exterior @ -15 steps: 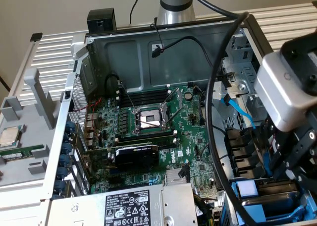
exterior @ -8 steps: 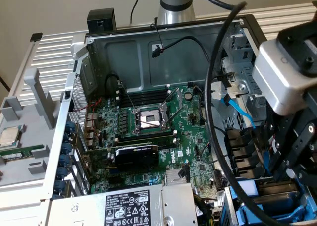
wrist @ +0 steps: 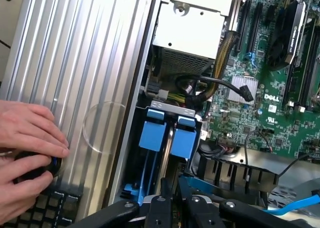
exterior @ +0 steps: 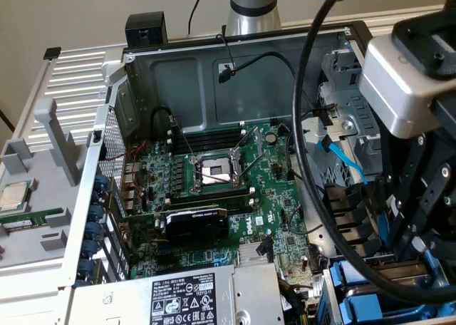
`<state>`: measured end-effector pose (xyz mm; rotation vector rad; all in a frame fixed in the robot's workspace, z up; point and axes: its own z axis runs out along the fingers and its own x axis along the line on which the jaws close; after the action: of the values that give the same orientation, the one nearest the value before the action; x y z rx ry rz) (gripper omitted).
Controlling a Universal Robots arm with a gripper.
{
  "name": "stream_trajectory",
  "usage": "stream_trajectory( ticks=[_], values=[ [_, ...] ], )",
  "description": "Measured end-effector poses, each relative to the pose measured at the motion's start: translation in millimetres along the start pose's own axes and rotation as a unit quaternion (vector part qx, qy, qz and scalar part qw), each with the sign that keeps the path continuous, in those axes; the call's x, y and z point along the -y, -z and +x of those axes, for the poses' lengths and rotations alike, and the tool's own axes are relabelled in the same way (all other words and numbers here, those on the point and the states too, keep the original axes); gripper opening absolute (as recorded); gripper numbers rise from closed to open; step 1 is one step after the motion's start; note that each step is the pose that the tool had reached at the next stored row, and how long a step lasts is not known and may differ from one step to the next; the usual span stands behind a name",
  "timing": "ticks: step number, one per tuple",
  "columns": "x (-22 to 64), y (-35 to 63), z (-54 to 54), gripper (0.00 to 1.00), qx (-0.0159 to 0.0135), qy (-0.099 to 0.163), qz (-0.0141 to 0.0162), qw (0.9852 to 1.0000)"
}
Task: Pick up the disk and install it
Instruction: 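Insert the first disk wire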
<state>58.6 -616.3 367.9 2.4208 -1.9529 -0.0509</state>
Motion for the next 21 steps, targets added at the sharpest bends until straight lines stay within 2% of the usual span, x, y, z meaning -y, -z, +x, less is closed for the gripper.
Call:
stream_trajectory(
  ticks=[4, 7, 9, 13, 14, 15, 17, 21],
  values=[
    [1.8, 1.1, -5.4, 0.17, -0.0110, 0.000, -0.0054, 0.9999],
    [3.3, 1.7, -10.7, 0.17, -0.0208, -0.001, -0.0101, 0.9997],
    [4.1, 2.1, -14.0, 0.17, -0.0289, -0.001, -0.0139, 0.9995],
    [6.0, 2.1, -18.6, 0.17, -0.0474, -0.002, -0.0231, 0.9986],
    [6.6, 2.1, -19.3, 0.17, -0.0508, -0.002, -0.0251, 0.9984],
    [7.2, 2.2, -19.9, 0.17, -0.0538, -0.002, -0.0269, 0.9982],
    [8.9, 2.4, -20.8, 0.17, -0.0577, -0.003, -0.0302, 0.9979],
    [12.8, 3.1, -22.3, 0.17, -0.0618, -0.003, -0.0353, 0.9975]
  ],
)
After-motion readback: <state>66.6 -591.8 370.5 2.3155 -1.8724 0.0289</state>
